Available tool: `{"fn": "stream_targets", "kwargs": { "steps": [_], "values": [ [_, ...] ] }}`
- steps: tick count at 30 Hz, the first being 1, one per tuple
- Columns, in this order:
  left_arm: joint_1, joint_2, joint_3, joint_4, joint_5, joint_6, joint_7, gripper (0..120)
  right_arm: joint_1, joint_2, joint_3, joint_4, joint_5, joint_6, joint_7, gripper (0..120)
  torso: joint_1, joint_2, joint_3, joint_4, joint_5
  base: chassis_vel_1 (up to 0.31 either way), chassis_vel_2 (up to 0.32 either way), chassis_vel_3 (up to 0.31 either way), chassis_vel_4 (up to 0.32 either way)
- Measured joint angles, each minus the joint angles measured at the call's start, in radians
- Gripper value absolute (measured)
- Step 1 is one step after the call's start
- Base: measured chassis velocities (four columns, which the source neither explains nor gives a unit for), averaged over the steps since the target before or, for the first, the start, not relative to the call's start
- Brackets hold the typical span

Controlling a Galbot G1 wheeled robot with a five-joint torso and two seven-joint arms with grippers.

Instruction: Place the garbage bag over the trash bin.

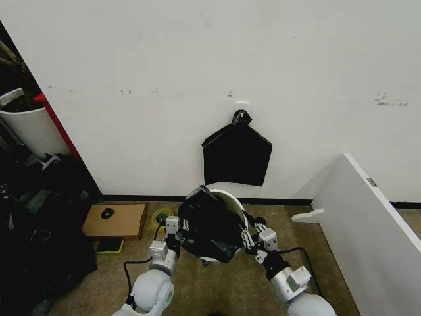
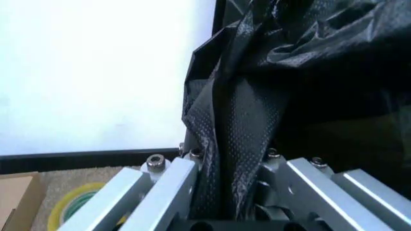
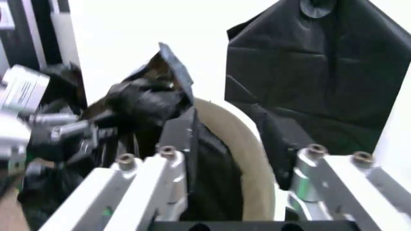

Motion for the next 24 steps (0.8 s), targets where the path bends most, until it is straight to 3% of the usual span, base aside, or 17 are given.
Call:
{"fn": "stream_targets", "kwargs": {
  "steps": [4,6,9,13,16,18,24],
  "values": [
    [0.014,-0.006,0.004,0.029,-0.027,0.011,-0.002,0,-0.014,0.002,0.002,-0.003,-0.030,-0.014,0.023,52,0.000,0.000,0.000,0.0004,0.0001,0.000,0.000,0.000,0.000],
    [0.018,-0.011,0.005,0.037,-0.038,0.012,-0.002,0,-0.015,0.006,0.001,-0.003,-0.030,-0.016,0.029,54,0.000,0.000,0.000,0.0003,0.0001,0.000,0.000,0.000,0.000],
    [0.038,-0.043,0.008,0.061,-0.145,0.034,0.002,0,-0.016,0.015,-0.003,-0.003,-0.030,-0.023,0.046,71,0.000,0.000,0.000,0.0003,0.0002,0.000,0.000,0.000,0.000],
    [0.049,-0.056,0.010,0.050,-0.221,0.061,0.002,0,-0.013,0.015,-0.003,0.004,-0.029,-0.024,0.048,81,0.000,0.000,0.000,0.0002,0.0000,0.000,0.000,0.000,0.000],
    [0.057,-0.061,0.009,-0.002,-0.325,0.128,-0.009,0,-0.008,0.011,0.000,0.013,-0.027,-0.028,0.048,94,0.000,0.000,0.000,0.0002,0.0002,0.000,0.000,0.000,0.000],
    [0.058,-0.060,0.009,-0.009,-0.338,0.144,-0.017,0,-0.008,0.010,0.000,0.013,-0.026,-0.029,0.048,96,0.000,0.000,0.000,0.0002,0.0002,0.000,0.000,0.000,0.000],
    [0.037,-0.047,0.015,-0.023,-0.426,0.344,-0.168,0,-0.007,0.010,-0.002,0.000,-0.025,-0.033,0.049,100,0.000,0.000,0.000,0.0004,0.0002,0.000,0.000,0.000,0.000]
  ]
}}
